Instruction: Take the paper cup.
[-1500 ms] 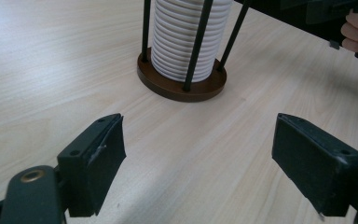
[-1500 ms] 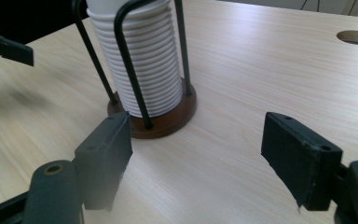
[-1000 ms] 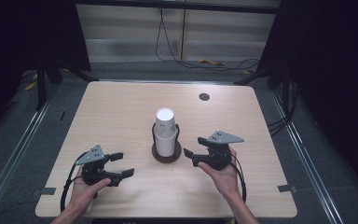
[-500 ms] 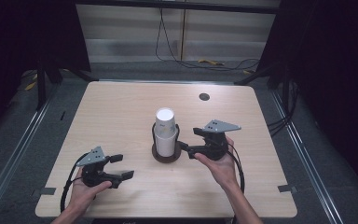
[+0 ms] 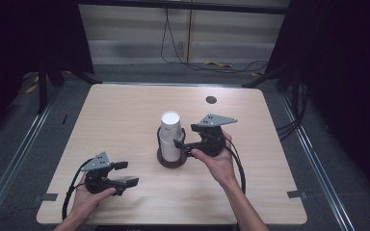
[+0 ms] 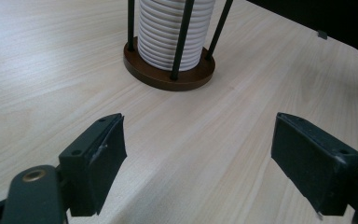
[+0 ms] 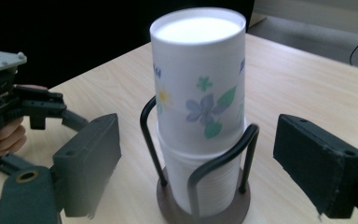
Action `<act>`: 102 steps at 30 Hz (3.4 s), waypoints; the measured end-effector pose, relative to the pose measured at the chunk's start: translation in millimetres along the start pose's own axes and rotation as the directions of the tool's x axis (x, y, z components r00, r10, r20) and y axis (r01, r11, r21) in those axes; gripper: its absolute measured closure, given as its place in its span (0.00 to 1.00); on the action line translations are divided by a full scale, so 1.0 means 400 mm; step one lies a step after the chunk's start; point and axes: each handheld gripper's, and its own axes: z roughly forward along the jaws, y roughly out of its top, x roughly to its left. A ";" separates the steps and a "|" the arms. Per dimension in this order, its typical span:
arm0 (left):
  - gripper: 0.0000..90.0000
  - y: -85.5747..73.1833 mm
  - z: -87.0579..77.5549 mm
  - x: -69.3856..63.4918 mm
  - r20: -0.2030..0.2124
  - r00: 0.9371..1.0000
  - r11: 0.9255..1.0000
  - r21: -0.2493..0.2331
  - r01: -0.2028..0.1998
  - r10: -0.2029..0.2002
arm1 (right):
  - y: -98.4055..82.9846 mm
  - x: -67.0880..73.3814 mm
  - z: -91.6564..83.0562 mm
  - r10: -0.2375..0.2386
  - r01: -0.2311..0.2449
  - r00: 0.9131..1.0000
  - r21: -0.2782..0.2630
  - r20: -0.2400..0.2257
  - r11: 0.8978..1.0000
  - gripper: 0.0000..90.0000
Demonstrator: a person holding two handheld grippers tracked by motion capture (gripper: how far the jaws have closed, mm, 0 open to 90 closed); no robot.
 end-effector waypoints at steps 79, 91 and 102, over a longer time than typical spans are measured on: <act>0.23 -0.013 0.008 0.005 -0.023 1.000 0.999 0.038 -0.005 0.006 | 0.113 -0.028 0.078 0.019 -0.023 0.999 -0.097 -0.038 0.995 0.38; 0.22 -0.011 0.004 0.006 -0.022 1.000 0.999 0.035 -0.003 0.004 | 0.134 -0.025 0.055 0.014 -0.021 0.999 -0.150 -0.045 0.988 0.38; 0.20 -0.012 0.007 0.006 -0.023 1.000 0.999 0.038 -0.006 0.007 | 0.144 -0.029 0.033 0.019 -0.028 0.999 -0.182 -0.051 0.983 0.38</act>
